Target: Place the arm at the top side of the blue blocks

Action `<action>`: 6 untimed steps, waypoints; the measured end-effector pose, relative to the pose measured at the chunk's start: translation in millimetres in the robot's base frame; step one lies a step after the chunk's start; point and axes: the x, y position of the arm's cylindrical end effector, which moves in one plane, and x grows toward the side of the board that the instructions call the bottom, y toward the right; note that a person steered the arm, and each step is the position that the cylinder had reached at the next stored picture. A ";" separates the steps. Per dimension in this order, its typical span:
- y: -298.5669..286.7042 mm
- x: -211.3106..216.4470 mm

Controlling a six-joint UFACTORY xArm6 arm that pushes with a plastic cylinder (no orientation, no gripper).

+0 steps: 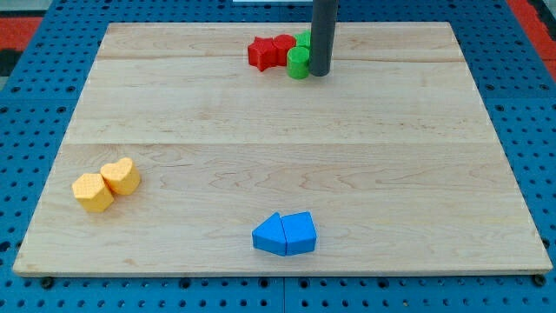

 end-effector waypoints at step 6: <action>-89.4 234.0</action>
